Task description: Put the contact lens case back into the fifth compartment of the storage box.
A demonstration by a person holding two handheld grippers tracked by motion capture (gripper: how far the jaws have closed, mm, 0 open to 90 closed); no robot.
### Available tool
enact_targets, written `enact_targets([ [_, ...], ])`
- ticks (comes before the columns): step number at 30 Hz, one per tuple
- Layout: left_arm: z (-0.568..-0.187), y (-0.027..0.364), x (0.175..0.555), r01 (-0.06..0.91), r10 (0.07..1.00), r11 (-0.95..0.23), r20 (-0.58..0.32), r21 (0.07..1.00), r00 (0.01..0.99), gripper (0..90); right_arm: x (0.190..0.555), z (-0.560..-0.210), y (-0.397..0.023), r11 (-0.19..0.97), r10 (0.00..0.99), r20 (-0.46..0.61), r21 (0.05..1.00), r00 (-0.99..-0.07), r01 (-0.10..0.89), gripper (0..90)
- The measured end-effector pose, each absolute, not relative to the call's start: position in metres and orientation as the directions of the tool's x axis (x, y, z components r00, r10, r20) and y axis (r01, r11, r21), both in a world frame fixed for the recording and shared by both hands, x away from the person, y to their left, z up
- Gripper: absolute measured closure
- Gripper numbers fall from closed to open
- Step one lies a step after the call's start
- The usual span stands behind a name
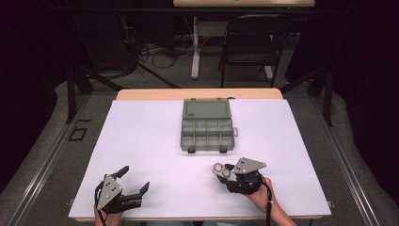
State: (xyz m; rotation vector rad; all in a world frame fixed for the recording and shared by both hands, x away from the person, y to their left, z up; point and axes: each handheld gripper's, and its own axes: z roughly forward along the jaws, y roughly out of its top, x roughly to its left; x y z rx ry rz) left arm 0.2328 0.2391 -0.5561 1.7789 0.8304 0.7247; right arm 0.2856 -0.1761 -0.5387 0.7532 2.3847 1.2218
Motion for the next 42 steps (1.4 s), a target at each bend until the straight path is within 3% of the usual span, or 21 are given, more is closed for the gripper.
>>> enact_targets([
  [42, -0.555, 0.238, 0.232, 0.199, 0.809, -0.265, 0.105, 0.944, 0.578, 10.4, 0.305, -0.514, -0.173, 0.441, 0.635, -0.074, 0.852, -0.769, 0.282, 49.4],
])
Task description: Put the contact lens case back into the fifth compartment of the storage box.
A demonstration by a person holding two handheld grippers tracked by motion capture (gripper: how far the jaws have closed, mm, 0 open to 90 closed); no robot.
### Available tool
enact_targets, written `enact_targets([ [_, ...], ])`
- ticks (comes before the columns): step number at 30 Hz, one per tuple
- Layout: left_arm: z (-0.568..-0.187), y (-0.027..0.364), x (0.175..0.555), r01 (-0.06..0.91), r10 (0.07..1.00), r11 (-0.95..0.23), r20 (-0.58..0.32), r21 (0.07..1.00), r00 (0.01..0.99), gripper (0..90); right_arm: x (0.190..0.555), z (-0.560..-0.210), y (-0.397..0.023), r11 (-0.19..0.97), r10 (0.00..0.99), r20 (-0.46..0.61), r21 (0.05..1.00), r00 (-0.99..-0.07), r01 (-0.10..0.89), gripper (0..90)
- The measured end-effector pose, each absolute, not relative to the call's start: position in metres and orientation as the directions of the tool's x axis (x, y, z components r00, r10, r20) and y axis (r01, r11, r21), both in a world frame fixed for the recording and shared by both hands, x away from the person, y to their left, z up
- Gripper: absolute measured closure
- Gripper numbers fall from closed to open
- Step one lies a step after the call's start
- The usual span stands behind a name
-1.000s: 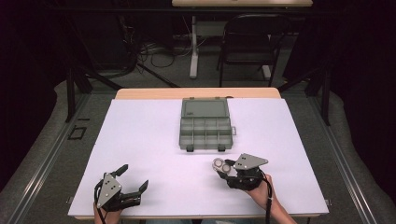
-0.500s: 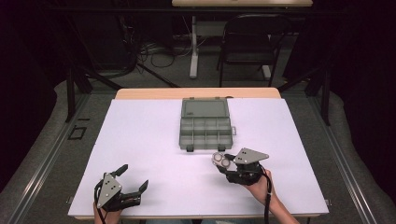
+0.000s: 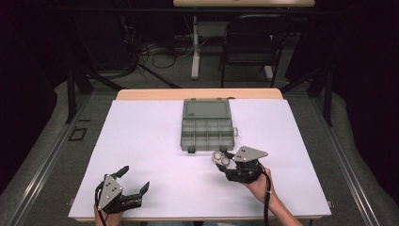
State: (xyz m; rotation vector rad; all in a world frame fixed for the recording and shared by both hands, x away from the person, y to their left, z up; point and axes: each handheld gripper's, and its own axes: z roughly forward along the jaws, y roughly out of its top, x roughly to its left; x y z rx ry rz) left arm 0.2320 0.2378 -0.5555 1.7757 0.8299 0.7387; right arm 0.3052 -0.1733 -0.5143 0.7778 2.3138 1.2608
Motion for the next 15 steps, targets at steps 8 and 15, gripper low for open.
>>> enact_targets([
  [8, -0.5555, 0.2379, 0.2321, 0.199, 0.809, -0.267, 0.107, 0.943, 0.578, 10.4, 0.3098, -0.5136, -0.1698, 0.444, 0.634, -0.075, 0.850, -0.770, 0.283, 49.3],
  [15, -0.5557, 0.2383, 0.2325, 0.200, 0.808, -0.268, 0.106, 0.942, 0.580, 10.4, 0.3146, -0.5133, -0.1658, 0.451, 0.634, -0.077, 0.845, -0.770, 0.286, 49.4],
])
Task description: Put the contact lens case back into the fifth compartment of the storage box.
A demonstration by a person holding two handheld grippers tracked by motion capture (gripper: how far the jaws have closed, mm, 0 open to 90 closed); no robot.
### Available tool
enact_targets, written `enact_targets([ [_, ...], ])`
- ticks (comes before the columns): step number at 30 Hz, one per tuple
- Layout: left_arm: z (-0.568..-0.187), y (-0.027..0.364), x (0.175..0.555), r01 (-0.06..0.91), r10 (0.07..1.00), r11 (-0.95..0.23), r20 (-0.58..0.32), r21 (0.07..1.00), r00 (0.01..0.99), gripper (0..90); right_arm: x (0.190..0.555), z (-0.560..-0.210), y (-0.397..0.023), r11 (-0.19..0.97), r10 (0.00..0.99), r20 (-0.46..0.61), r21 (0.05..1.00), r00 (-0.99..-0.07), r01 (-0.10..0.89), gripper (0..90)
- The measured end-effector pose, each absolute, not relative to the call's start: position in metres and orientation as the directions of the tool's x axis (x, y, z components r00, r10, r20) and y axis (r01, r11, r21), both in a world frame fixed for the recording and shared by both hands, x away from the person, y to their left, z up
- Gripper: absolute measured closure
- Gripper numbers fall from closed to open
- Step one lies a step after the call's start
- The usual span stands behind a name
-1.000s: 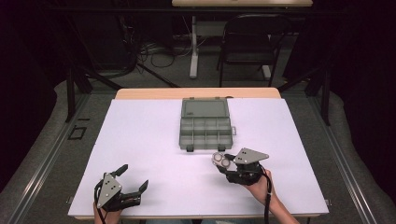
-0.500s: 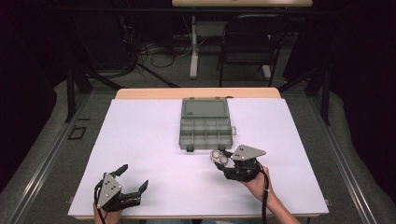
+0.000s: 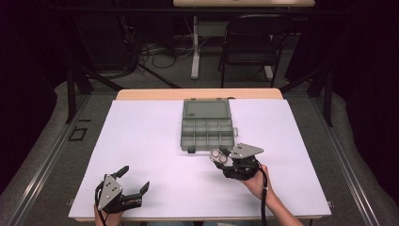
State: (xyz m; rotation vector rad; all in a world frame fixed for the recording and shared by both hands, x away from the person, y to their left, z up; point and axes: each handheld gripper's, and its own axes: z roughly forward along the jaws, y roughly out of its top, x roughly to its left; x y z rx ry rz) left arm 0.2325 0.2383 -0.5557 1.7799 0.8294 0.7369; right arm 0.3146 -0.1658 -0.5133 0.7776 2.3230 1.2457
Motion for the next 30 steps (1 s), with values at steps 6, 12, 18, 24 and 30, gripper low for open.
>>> enact_targets([
  [6, -0.556, 0.238, 0.232, 0.198, 0.809, -0.268, 0.108, 0.943, 0.578, 10.4, 0.318, -0.513, -0.163, 0.454, 0.631, -0.074, 0.843, -0.772, 0.290, 49.4],
  [12, -0.555, 0.238, 0.232, 0.193, 0.809, -0.273, 0.117, 0.942, 0.576, 10.4, 0.322, -0.513, -0.159, 0.459, 0.626, -0.077, 0.840, -0.776, 0.288, 49.4],
  [18, -0.555, 0.238, 0.231, 0.194, 0.811, -0.270, 0.114, 0.943, 0.574, 10.4, 0.326, -0.512, -0.156, 0.456, 0.630, -0.073, 0.841, -0.773, 0.292, 49.4],
  [24, -0.555, 0.238, 0.232, 0.195, 0.810, -0.273, 0.116, 0.942, 0.575, 10.4, 0.330, -0.511, -0.153, 0.456, 0.629, -0.073, 0.841, -0.774, 0.292, 49.3],
  [30, -0.555, 0.238, 0.232, 0.194, 0.810, -0.276, 0.120, 0.941, 0.574, 10.4, 0.335, -0.510, -0.150, 0.456, 0.631, -0.068, 0.838, -0.773, 0.298, 49.4],
])
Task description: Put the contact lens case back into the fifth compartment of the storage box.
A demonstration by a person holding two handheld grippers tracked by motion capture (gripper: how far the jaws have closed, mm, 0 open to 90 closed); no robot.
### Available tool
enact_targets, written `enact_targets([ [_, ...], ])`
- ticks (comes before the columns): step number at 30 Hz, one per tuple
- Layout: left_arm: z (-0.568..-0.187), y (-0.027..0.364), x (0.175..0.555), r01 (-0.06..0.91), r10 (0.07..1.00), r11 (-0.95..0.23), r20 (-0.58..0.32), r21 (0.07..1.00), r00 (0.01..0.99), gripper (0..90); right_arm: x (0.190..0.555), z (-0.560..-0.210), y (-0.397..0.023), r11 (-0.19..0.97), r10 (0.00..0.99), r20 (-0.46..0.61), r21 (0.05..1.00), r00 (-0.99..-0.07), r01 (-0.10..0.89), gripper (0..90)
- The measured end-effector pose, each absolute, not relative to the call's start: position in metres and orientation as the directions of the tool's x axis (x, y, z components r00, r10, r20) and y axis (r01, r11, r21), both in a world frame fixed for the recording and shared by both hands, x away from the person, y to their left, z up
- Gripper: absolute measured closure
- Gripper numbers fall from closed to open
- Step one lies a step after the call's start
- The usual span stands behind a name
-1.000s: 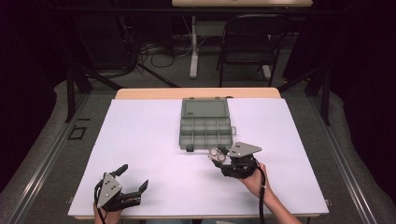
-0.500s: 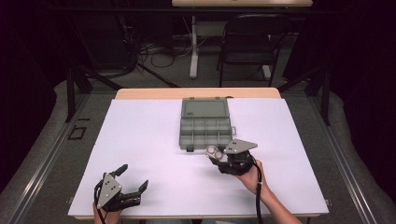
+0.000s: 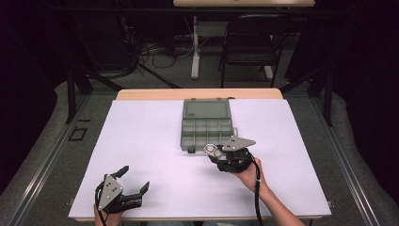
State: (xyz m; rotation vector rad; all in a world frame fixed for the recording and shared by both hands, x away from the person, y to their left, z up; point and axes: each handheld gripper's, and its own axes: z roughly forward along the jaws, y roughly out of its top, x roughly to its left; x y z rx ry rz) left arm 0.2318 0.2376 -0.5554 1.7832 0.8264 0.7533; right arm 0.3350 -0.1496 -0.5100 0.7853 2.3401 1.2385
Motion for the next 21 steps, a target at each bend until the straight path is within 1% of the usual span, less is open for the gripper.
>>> enact_targets([
  [21, -0.555, 0.238, 0.232, 0.195, 0.809, -0.276, 0.118, 0.941, 0.575, 10.4, 0.349, -0.506, -0.144, 0.467, 0.641, -0.079, 0.829, -0.763, 0.307, 49.3],
])
